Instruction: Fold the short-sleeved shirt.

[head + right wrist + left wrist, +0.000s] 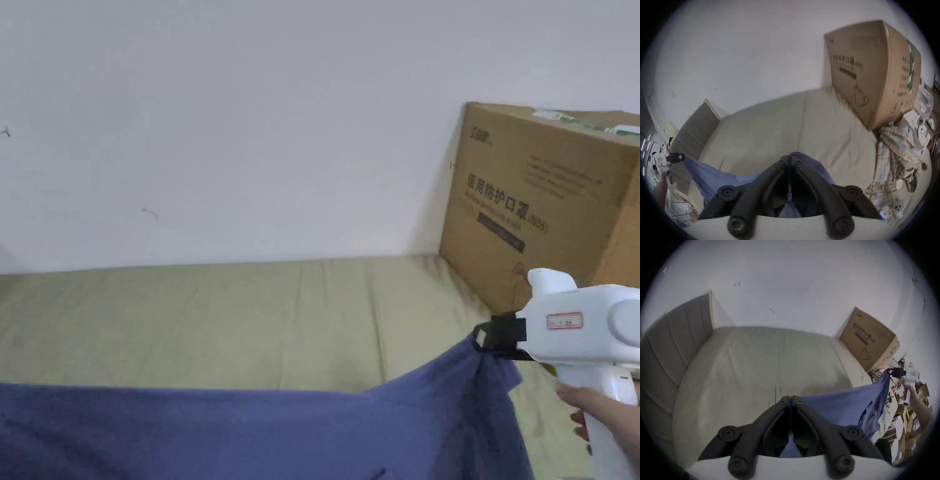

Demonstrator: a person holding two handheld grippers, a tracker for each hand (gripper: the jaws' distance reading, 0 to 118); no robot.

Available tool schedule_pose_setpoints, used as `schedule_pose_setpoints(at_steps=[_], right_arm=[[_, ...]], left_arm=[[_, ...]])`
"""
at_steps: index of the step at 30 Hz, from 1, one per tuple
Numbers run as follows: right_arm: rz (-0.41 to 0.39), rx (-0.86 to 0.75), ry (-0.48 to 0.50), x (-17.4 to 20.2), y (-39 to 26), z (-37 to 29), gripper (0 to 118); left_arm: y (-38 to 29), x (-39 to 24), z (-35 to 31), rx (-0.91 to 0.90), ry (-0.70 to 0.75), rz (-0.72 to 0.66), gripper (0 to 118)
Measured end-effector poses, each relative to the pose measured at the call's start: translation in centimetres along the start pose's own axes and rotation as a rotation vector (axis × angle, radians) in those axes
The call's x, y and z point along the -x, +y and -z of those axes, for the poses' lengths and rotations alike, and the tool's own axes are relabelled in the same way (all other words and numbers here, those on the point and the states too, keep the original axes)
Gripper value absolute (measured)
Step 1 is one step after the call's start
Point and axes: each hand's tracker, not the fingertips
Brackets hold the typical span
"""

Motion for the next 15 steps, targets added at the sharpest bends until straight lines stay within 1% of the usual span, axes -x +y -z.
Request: schedule_pose_setpoints(at_steps=[1,4,7,9,11,13,15], right_arm=[[-0.014,-0.02,0.002,1.5,0.7,-1.8,3],[-0.06,-0.097,-0.004,3.2,3.6,-5.3,3],[-0.073,-0.155,-0.012,4.8,7.0,-7.8,3],[-0.082,-0.192,-0.006,5.8,9.8,-8.7,3],[-0.111,-0.247,-0.006,7.0,12.6,-9.5,3],[-0.151,-0.295,-0.039,8.1,15.9,-9.5,3],[-0.143,-0.322,-0.045,9.2,19.0,-9.2,3]], left_arm=[[0.8,-0.6,-1.4,-0.024,0.001,0.02,1],[3.1,-1.6,-4.5,-0.1,-0.004,0.035,1],[5.9,-1.9,-6.6,-0.147,-0.011,0.02,1],[7.8,-2.0,-7.3,-0.172,-0.003,0.029,1],[9.8,-2.1,-7.8,-0.213,0.02,0.044,1],[12.0,-2.2,-7.7,-0.248,0.031,0.046,1],[14.2,-2.2,-7.3,-0.274,0.05,0.051,1]])
